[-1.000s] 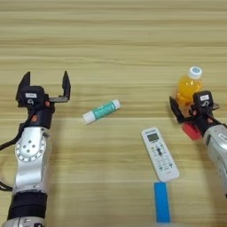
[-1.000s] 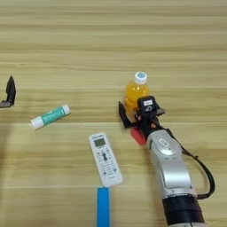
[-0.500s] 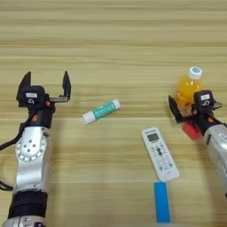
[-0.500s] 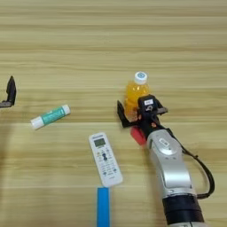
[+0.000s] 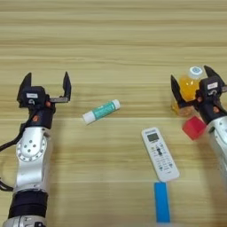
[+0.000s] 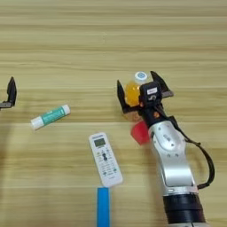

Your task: Move the objects on the table

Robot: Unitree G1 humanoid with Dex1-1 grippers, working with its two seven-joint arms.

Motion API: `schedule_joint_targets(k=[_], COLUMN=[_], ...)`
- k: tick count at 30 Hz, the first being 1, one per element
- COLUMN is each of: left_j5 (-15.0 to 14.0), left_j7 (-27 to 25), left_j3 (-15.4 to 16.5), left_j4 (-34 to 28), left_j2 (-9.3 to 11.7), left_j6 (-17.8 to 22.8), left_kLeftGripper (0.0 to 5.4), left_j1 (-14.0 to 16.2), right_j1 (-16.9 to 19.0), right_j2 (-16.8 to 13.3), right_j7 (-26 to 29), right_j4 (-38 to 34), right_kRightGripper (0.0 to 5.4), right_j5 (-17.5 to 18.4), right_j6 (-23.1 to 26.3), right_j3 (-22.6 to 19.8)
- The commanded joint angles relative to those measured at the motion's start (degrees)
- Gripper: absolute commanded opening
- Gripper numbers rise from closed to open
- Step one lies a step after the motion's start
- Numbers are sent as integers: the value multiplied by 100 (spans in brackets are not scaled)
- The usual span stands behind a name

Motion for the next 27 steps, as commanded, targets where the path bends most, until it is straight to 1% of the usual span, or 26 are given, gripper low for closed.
schedule_joint_targets(k=[1,5,7,8,10,11,12,15,17,19,21,23,27], left_j5=[18,24,28,29,30,32,35,47,57,76,96,112,122], left_j7=[-15,-6,-1,2,9,13,18,33,42,62,84,109,133], left_j3=[-40,-50,-56,-60,-70,-74,-78,-91,-97,-112,-127,-147,-151], left_j4=[35,32,24,20,10,7,-2,-37,-45,-43,-49,-52,-1], left_j2=[-18,-26,-32,-33,-35,-38,-41,-49,-53,-66,-77,-83,-76], left_j6=[-79,-88,-88,-84,-78,-76,-74,-58,-55,-59,-55,-51,-61], left_kLeftGripper=[540,540,540,540,540,540,540,540,540,540,540,540,540], left_j1=[-81,-77,-73,-71,-68,-66,-63,-55,-56,-61,-66,-75,-101], right_j1=[-66,-52,-54,-89,-157,-184,-208,-199,-134,7,201,468,866], right_j2=[-47,-75,-109,-129,-166,-240,-333,-667,-920,-1139,-1275,-1401,-1542], right_j7=[-24,-42,-12,23,109,188,277,486,597,686,755,840,1023], right_j4=[-292,-562,-776,-946,-1246,-1428,-1632,-2295,-2728,-3021,-3194,-3293,-3567], right_kRightGripper=[538,538,538,538,538,538,538,538,538,538,538,538,538], right_j5=[-52,-105,-102,-27,204,334,558,1071,1349,1533,1615,1663,2006], right_j6=[-237,-388,-366,-249,64,255,570,1549,2165,2654,2897,3045,3349], right_j3=[2,-17,-17,-35,-88,-123,-192,-378,-469,-547,-603,-667,-852])
